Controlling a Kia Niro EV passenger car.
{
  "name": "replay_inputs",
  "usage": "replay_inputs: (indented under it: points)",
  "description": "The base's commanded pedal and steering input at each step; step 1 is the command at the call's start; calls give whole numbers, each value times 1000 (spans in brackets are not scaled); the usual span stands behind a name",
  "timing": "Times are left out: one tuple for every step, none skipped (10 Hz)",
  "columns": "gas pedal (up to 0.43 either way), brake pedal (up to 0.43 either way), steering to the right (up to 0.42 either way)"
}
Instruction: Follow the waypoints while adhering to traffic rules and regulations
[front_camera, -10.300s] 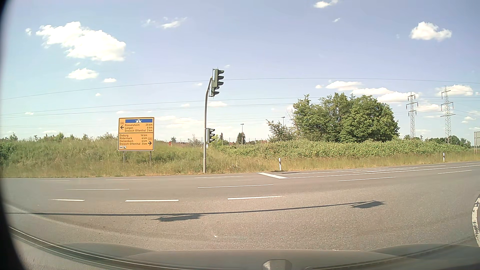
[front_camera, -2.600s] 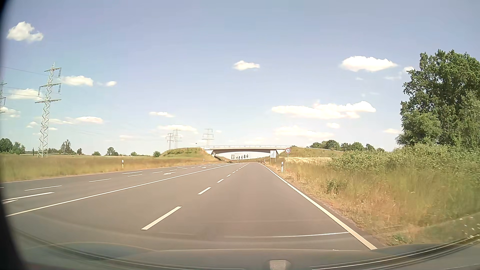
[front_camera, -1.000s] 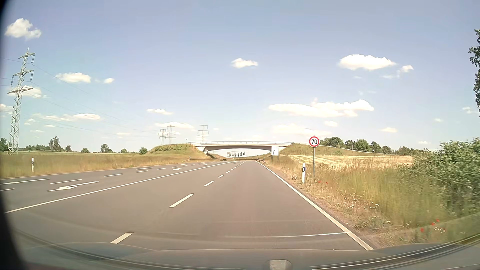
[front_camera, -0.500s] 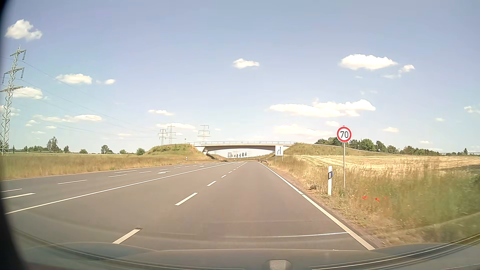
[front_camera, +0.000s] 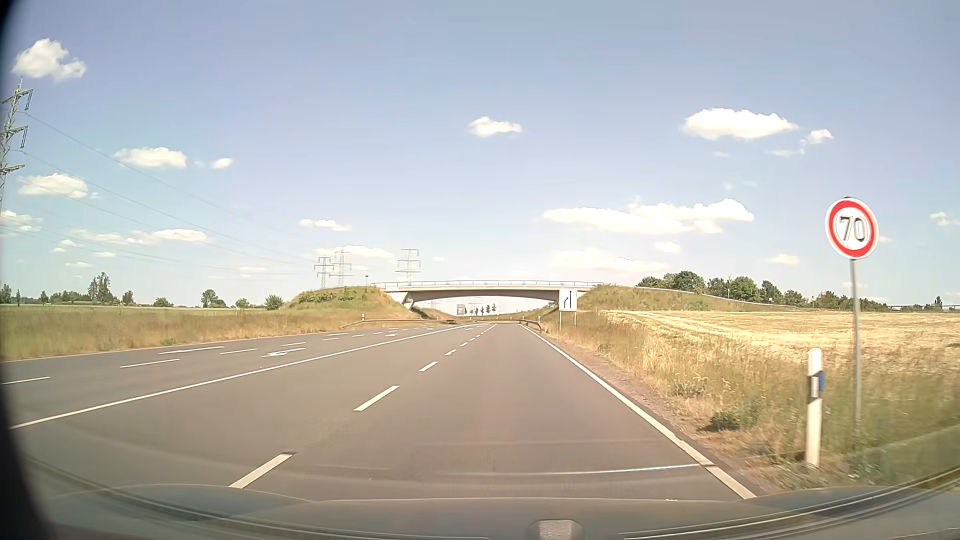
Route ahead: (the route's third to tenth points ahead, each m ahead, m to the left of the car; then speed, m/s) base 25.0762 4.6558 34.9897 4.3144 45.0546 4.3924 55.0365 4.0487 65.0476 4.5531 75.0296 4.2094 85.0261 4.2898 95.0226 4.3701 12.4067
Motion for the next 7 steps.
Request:
replay_inputs:
  points:
    - [398,30,1]
    - [398,30,1]
    - [398,30,1]
    - [398,30,1]
    - [398,30,1]
    - [398,30,1]
    - [398,30,1]
